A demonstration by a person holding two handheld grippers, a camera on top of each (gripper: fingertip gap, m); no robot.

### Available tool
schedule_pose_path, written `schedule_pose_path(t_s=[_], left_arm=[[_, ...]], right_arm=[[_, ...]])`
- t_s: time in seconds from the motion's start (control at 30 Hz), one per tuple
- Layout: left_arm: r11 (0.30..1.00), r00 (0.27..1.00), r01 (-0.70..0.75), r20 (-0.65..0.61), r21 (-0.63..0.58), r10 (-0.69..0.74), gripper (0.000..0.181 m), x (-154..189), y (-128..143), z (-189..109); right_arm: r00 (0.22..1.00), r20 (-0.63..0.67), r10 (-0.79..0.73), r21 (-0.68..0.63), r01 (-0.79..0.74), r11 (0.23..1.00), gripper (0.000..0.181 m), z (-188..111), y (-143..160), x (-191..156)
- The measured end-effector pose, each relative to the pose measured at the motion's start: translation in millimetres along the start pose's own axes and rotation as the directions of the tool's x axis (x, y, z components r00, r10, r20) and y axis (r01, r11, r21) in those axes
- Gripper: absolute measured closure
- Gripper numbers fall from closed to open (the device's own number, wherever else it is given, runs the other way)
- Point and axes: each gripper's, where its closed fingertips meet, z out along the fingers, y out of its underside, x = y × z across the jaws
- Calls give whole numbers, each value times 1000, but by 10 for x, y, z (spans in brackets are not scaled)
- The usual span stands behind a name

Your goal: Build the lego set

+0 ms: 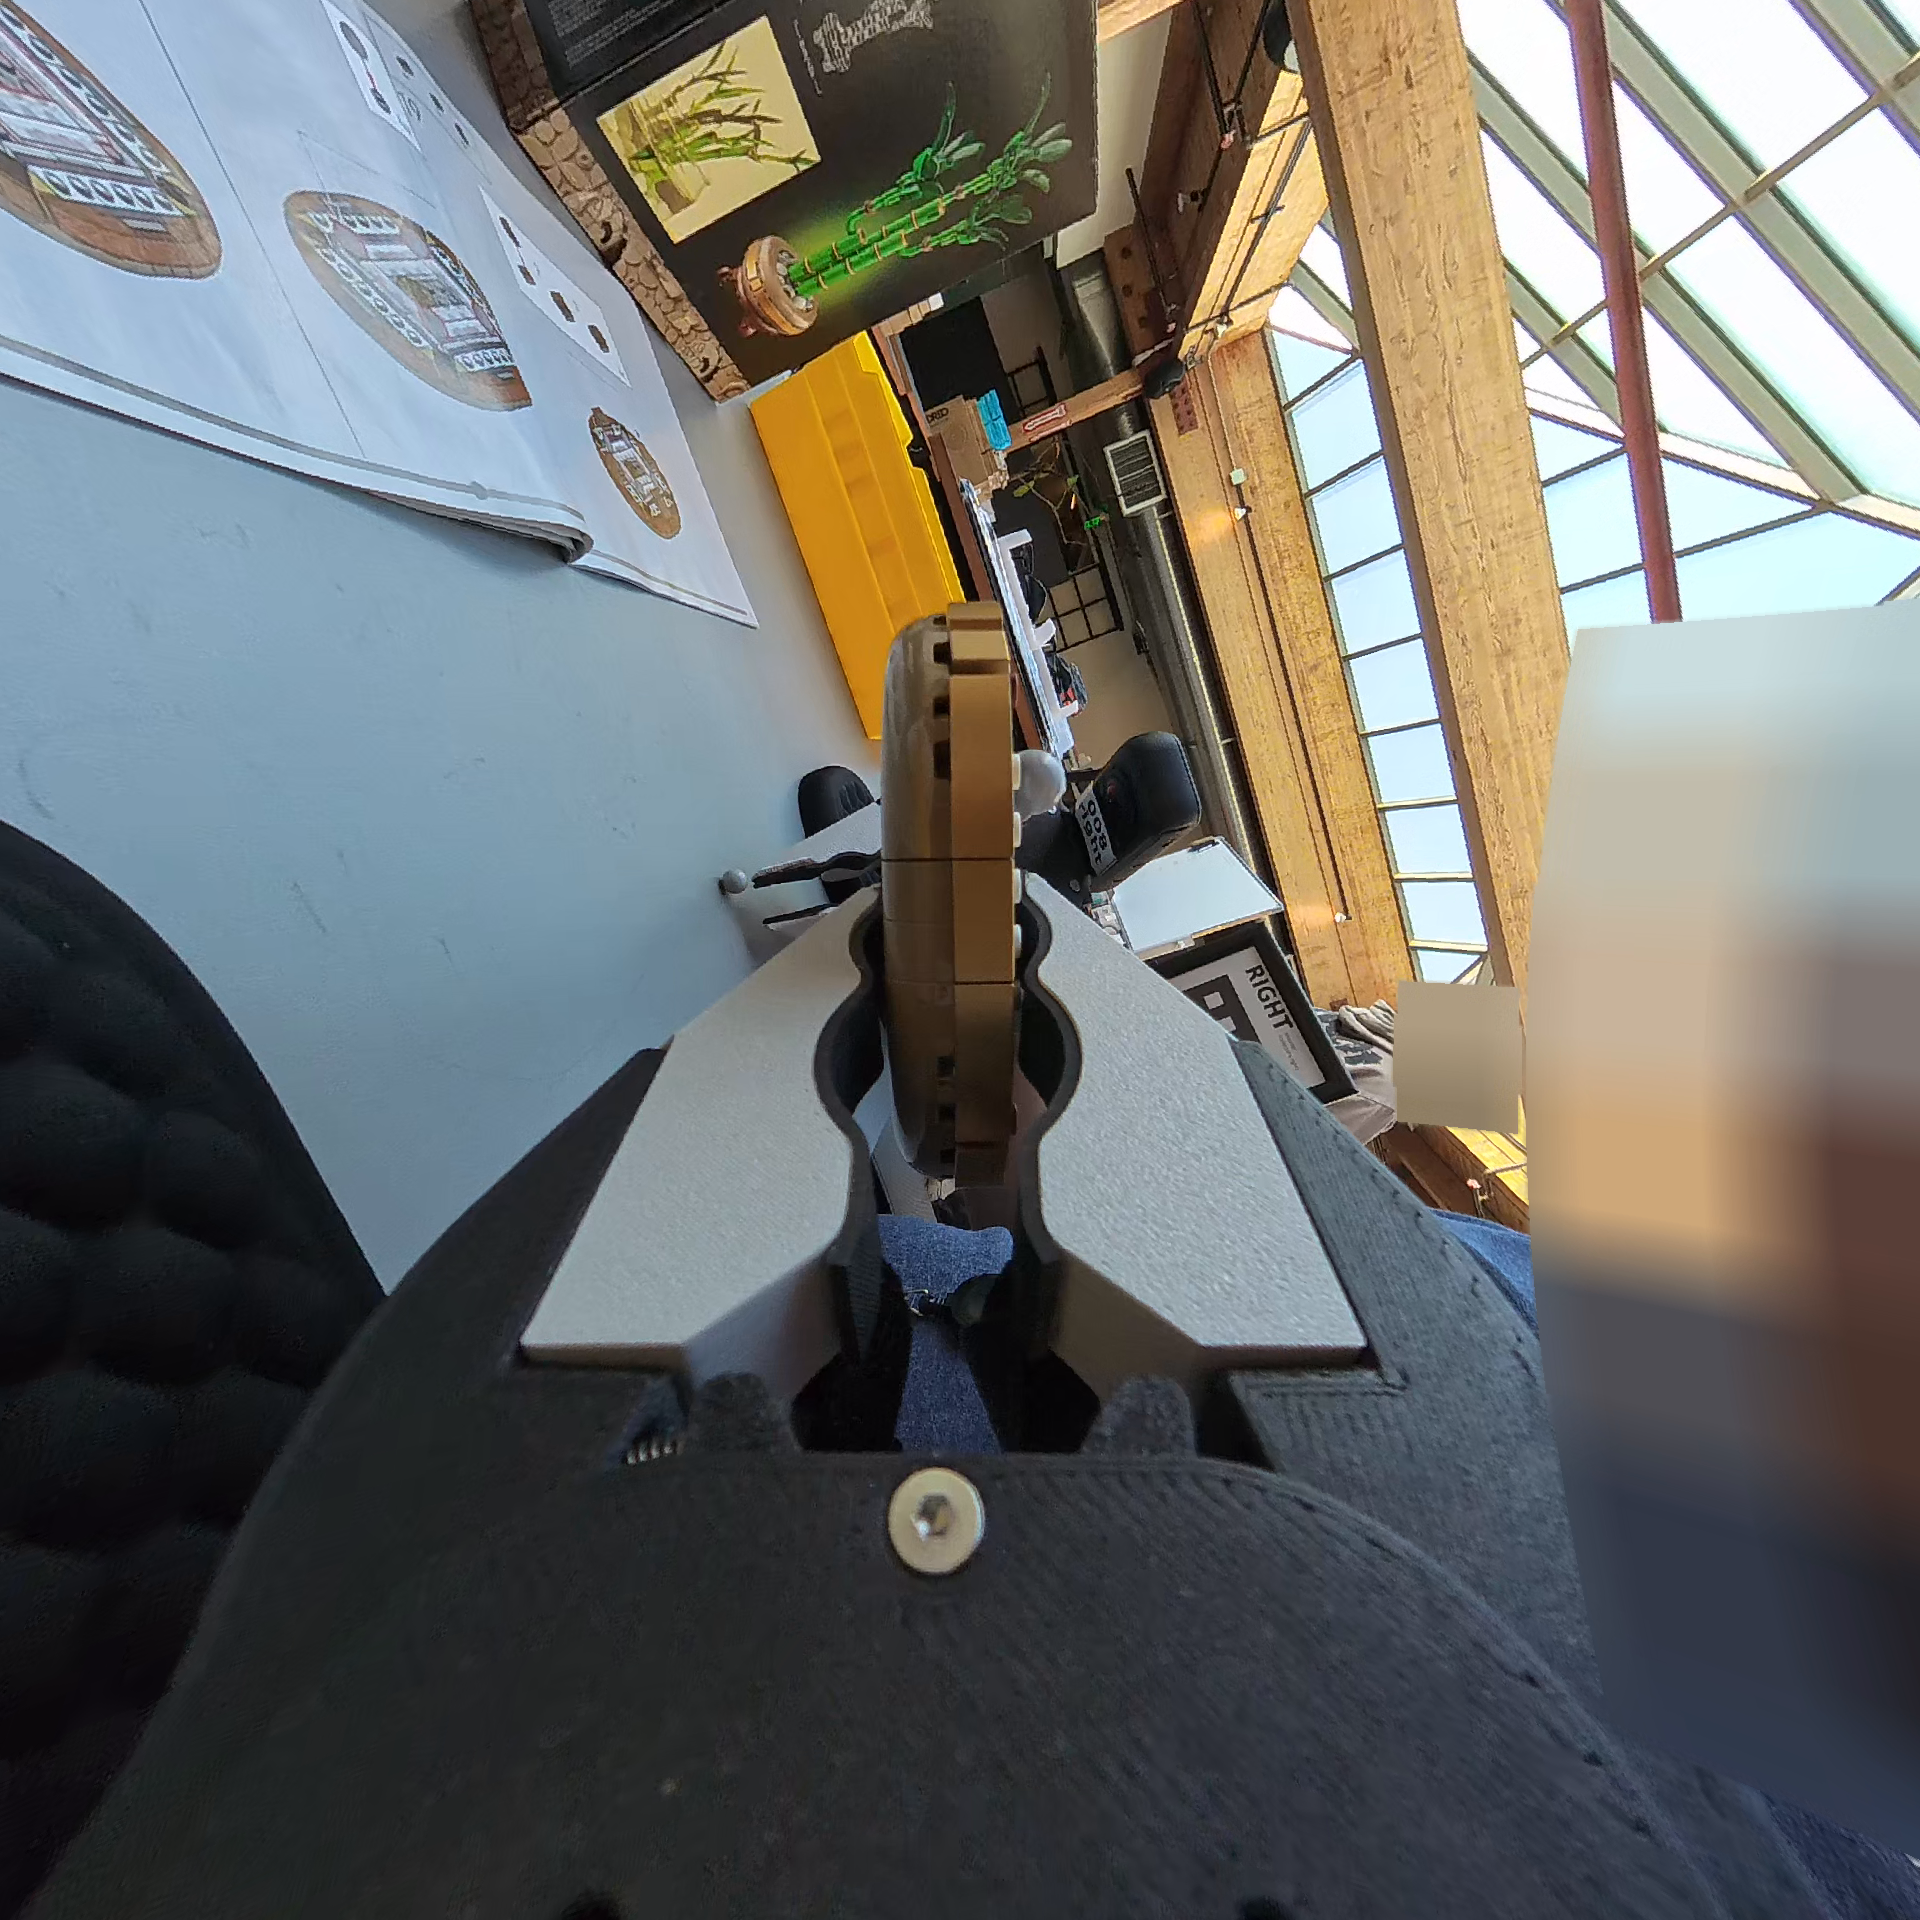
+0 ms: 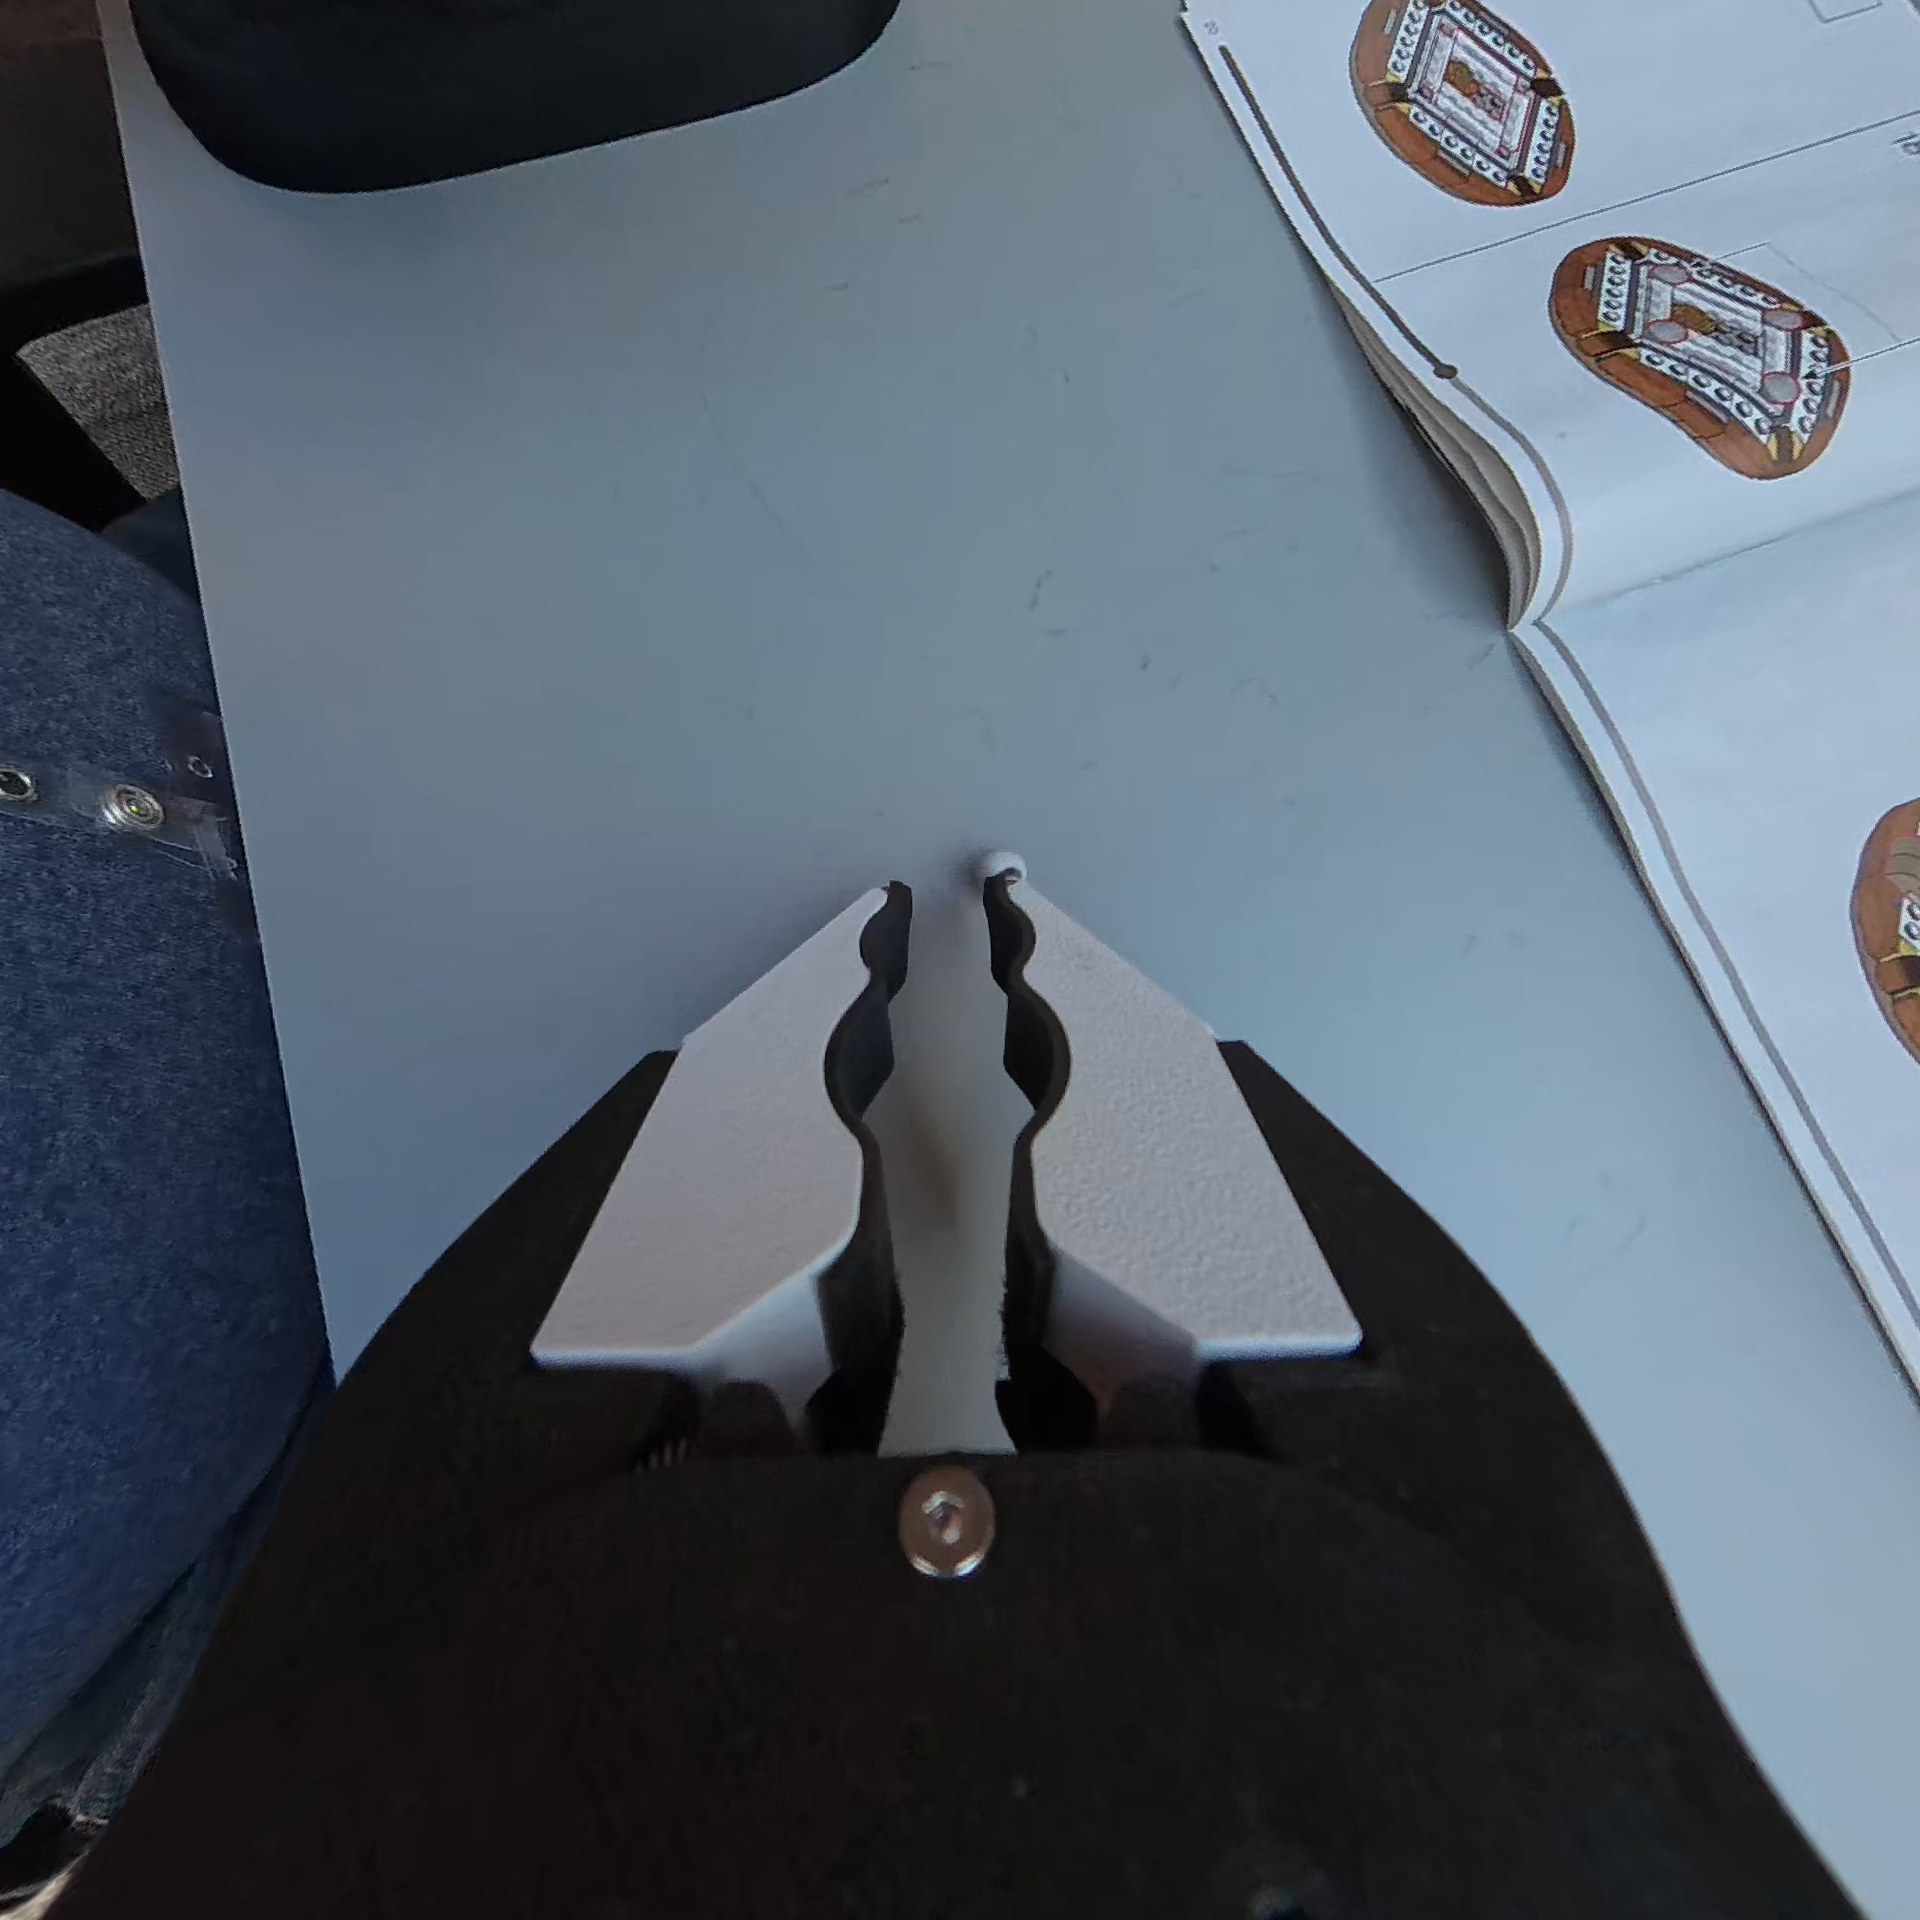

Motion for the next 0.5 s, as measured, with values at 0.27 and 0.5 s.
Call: schedule_pose_path(t_s=[0.27, 0.5], left_arm=[[1000, 1000, 3, 1, 2, -3, 162, 3, 21, -12], [1000, 1000, 2, 1, 1, -2, 162, 9, 30, -7]], right_arm=[[999, -36, 24, 1, -24, 1000, 167, 49, 20, 22], [1000, -29, 10, -3, -10, 1000, 172, 156, -55, 29]])
